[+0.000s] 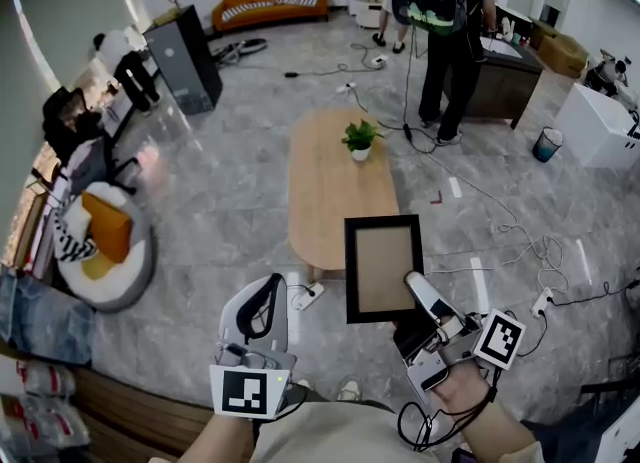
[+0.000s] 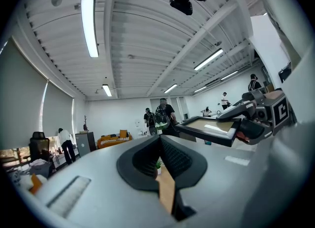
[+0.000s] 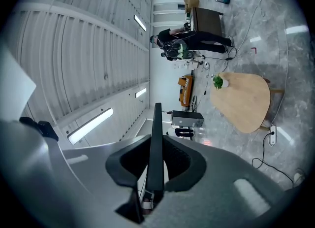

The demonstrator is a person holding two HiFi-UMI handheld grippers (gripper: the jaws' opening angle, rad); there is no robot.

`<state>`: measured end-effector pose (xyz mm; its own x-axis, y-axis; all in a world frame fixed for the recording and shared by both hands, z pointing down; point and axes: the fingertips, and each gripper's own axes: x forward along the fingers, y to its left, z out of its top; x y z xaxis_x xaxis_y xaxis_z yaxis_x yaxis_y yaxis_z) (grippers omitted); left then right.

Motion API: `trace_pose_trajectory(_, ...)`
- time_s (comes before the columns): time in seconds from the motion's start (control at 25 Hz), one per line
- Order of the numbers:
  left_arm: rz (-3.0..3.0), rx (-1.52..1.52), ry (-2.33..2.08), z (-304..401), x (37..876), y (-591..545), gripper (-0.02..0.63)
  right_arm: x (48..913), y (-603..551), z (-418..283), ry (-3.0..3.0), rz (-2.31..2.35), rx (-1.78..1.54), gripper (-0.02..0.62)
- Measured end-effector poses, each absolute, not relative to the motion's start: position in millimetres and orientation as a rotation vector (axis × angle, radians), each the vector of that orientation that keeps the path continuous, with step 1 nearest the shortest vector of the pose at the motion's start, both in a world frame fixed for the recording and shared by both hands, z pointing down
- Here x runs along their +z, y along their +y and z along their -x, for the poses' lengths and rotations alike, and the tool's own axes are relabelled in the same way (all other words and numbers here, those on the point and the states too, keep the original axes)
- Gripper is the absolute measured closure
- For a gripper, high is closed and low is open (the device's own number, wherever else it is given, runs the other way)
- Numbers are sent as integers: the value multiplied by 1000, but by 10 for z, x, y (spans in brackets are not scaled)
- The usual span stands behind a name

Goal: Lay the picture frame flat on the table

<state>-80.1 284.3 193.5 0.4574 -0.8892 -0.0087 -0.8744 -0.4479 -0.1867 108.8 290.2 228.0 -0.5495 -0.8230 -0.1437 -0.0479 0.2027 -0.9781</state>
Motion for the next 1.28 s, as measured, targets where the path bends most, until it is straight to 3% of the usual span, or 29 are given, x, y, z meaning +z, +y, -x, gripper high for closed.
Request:
trace_pose_trajectory(0.72,2496,-157,1553,555,2016,2535,586,2455,2539,-1354,1779,807,-1425,526)
trace_pose_trajectory(1.28,2546,-170,1563,842,2258,1466,586,2652,1549,-1087,1755,875,-1475,526)
